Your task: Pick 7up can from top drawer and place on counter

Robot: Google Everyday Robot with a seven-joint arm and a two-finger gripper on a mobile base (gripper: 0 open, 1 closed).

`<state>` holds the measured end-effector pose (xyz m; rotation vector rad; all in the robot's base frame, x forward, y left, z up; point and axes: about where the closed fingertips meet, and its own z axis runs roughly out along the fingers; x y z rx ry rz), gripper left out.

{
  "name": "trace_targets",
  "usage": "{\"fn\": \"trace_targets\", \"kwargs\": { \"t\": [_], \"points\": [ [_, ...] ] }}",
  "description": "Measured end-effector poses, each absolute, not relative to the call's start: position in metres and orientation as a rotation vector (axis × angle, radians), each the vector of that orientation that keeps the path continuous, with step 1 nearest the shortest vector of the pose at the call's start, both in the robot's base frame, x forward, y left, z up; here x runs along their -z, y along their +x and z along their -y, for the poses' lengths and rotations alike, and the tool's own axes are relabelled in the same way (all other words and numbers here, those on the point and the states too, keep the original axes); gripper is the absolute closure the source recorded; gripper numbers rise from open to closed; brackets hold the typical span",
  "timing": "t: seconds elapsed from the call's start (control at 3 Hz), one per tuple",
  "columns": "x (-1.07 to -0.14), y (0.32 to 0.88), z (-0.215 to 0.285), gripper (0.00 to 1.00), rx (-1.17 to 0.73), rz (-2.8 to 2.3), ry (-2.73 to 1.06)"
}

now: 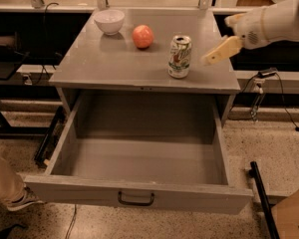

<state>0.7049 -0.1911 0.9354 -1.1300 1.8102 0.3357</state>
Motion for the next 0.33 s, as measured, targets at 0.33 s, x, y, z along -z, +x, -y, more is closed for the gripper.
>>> {"fn": "trace_targets", "kwargs": {
  "t": [0.33],
  "points": [
    [-0.9387, 0.7021, 0.2005, 0.00, -0.316, -1.812, -1.109]
  ]
}}
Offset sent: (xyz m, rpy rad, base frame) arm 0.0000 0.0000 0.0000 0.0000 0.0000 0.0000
